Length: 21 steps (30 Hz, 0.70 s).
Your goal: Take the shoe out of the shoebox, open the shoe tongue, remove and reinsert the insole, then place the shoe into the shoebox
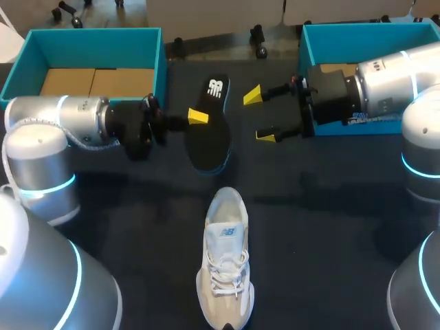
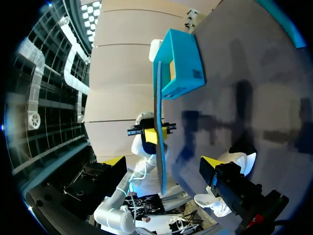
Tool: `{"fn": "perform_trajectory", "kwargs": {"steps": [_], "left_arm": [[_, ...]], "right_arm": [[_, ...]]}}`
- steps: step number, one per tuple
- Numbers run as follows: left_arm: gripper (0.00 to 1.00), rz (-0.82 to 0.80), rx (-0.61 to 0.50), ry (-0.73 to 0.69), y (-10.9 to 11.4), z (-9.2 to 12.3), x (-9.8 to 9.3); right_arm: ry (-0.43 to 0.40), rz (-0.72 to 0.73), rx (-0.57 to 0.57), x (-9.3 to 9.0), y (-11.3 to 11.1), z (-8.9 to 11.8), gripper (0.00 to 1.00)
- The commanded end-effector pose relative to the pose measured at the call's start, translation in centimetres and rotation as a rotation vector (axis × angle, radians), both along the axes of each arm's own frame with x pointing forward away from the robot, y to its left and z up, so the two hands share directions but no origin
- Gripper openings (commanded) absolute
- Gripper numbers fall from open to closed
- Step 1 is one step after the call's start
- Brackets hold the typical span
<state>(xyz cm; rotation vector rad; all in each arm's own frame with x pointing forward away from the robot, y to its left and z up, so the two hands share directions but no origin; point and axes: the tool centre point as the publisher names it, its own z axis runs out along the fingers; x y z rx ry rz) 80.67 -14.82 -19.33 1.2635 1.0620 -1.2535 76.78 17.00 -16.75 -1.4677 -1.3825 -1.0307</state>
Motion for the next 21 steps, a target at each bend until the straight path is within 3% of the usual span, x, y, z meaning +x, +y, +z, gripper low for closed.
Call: {"fn": "perform_trajectory", "kwargs": {"steps": [1,10,13,21], "left_arm": [[0.00,-0.023,0.015,-0.002,0.3,0.3,1.0],[0.00,-0.023,0.033,-0.032,0.3,0.5,1.2],[0.00,-0.027,0.026,-0.033,0.4,0.5,0.9],[0.00,-0.016,0.023,-0.032,0.2,0.1,0.9]], "right_arm": [[0.000,-0.002,-0.001,0.0,0.2,-0.1,1.00],[0.000,-0.002,-0.001,0.0,0.2,-0.1,1.00],[-0.031,0.018,-0.014,0.3,1.2,-0.1,1.00],[-0.070,-0.053,0.056,0.1,2.0,-0.6,1.00]]}}
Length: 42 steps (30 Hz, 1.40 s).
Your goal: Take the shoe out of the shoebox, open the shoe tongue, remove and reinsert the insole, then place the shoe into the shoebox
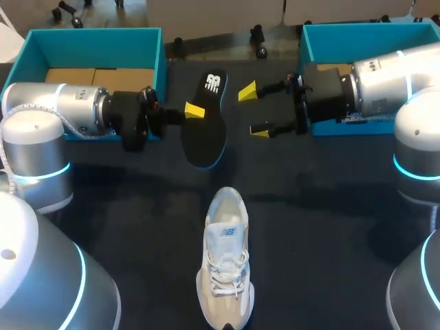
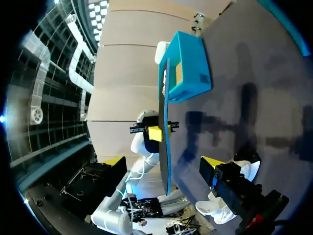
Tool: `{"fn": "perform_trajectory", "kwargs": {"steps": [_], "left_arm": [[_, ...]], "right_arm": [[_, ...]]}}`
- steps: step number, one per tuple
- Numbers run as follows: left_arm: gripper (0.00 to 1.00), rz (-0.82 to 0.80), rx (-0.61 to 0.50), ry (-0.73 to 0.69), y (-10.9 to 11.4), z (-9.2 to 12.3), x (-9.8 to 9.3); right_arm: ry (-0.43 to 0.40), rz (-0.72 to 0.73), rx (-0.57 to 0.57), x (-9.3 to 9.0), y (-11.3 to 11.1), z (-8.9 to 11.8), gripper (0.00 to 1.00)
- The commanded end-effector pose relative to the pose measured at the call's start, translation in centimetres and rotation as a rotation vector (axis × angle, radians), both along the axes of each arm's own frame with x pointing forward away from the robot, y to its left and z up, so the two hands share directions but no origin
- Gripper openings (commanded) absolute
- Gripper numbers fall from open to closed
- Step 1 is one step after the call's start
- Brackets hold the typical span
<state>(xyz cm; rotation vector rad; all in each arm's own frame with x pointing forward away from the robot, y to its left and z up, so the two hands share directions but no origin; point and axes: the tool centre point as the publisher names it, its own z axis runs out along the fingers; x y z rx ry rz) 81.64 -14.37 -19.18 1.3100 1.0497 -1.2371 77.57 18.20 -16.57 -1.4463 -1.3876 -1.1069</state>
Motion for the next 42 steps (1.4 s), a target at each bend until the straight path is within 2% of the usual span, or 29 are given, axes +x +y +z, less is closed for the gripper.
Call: {"fn": "perform_trajectory", "kwargs": {"steps": [1,13,27,30,32,34,37,42], "left_arm": [[0.00,0.003,-0.003,-0.004,-0.3,-0.1,0.0],[0.00,-0.002,0.015,-0.021,-1.3,-0.5,0.4],[0.00,0.029,0.035,-0.006,-1.8,-0.7,0.9],[0.00,0.029,0.035,-0.006,-1.8,-0.7,0.9],[0.00,0.029,0.035,-0.006,-1.8,-0.7,0.9],[0.00,0.029,0.035,-0.006,-1.8,-0.7,0.9],[0.00,0.029,0.035,-0.006,-1.8,-0.7,0.9],[0.00,0.029,0.035,-0.006,-1.8,-0.7,0.9]], "right_arm": [[-0.020,-0.032,0.034,-0.8,0.8,-0.8,1.00],[-0.033,0.008,0.030,-1.8,2.4,-1.5,1.00],[-0.054,0.051,-0.013,-1.7,3.8,-2.0,1.00],[-0.062,0.059,-0.016,-1.6,4.2,-2.1,0.90],[-0.071,0.066,-0.020,-1.6,4.3,-2.2,0.76],[-0.078,0.071,-0.025,-1.5,4.5,-2.3,0.76],[-0.079,0.074,-0.026,-1.2,4.7,-2.5,0.81],[-0.072,0.079,-0.024,-0.6,4.9,-2.9,0.77]]}}
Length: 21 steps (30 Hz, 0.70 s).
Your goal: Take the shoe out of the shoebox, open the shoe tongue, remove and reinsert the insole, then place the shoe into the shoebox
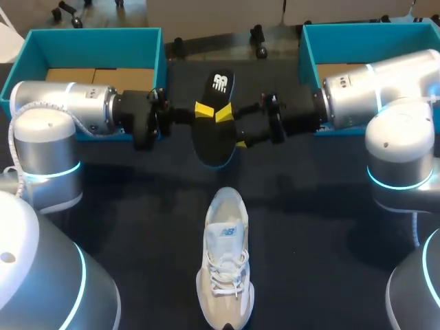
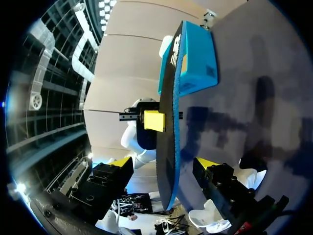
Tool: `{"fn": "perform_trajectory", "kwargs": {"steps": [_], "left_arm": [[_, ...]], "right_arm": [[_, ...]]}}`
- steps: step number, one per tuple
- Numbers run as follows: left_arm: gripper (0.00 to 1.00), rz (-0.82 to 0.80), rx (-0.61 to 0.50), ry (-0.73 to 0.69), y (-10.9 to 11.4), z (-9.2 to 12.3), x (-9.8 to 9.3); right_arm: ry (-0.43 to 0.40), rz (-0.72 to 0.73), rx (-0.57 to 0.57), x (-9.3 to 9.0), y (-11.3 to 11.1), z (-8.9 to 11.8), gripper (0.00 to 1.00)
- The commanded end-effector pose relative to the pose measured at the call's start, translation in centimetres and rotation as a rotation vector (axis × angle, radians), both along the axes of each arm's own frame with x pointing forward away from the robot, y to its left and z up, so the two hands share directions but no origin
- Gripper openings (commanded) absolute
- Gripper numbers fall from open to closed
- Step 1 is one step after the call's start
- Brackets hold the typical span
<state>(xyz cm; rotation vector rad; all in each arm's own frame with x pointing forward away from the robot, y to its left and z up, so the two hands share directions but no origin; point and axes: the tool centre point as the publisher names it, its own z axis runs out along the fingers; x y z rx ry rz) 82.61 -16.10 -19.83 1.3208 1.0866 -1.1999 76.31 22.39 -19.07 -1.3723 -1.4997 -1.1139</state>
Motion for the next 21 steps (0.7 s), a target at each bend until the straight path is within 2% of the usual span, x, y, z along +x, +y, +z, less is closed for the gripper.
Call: {"fn": "perform_trajectory", "kwargs": {"steps": [1,6,21], "left_arm": [[0.00,0.002,0.000,-0.001,-0.07,-0.03,-0.05],[0.00,0.002,0.000,-0.001,-0.07,-0.03,-0.05],[0.00,0.002,0.000,-0.001,-0.07,-0.03,-0.05]], "right_arm": [[0.007,0.008,0.001,0.75,0.73,-0.50,0.75],[0.011,0.009,0.007,0.83,0.70,-0.74,0.50],[0.005,0.004,0.015,0.45,1.17,-1.19,0.47]]}}
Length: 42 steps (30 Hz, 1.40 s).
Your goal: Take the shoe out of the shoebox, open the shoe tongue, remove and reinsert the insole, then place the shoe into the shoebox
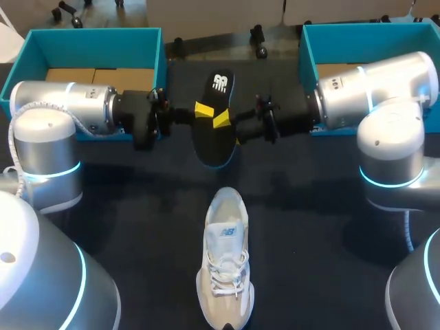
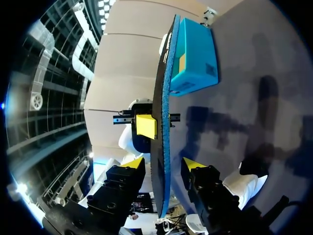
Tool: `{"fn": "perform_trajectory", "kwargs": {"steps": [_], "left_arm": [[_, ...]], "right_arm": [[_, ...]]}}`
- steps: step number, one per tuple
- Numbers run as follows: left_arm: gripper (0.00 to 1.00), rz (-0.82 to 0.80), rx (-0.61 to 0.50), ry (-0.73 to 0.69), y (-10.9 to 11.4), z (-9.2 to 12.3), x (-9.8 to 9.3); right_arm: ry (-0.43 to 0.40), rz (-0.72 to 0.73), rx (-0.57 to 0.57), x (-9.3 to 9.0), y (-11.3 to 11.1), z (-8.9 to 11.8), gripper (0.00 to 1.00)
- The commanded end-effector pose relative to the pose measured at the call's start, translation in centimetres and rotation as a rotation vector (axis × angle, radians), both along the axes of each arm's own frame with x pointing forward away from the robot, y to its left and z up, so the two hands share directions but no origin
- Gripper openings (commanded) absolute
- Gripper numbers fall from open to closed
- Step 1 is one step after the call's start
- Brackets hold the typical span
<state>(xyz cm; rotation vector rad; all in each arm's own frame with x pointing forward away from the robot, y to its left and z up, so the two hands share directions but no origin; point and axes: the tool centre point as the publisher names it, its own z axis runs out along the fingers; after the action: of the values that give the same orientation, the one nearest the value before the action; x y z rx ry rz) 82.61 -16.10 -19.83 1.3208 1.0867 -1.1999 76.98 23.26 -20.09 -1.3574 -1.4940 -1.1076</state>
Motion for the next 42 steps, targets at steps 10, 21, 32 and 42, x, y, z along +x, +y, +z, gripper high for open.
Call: {"fn": "perform_trajectory", "kwargs": {"steps": [10,21,32,42], "left_arm": [[0.00,0.002,0.000,-0.001,-0.07,-0.03,-0.05],[0.00,0.002,0.000,-0.001,-0.07,-0.03,-0.05],[0.00,0.002,0.000,-0.001,-0.07,-0.03,-0.05],[0.00,0.002,0.000,-0.001,-0.07,-0.03,-0.05]], "right_arm": [[-0.005,-0.005,0.009,-0.40,0.38,-0.15,0.42],[-0.014,0.000,0.016,-0.41,0.43,0.29,0.41],[-0.013,0.004,0.021,-0.27,0.42,0.26,0.36],[-0.011,0.005,0.028,-0.21,0.48,0.20,0.20]]}}
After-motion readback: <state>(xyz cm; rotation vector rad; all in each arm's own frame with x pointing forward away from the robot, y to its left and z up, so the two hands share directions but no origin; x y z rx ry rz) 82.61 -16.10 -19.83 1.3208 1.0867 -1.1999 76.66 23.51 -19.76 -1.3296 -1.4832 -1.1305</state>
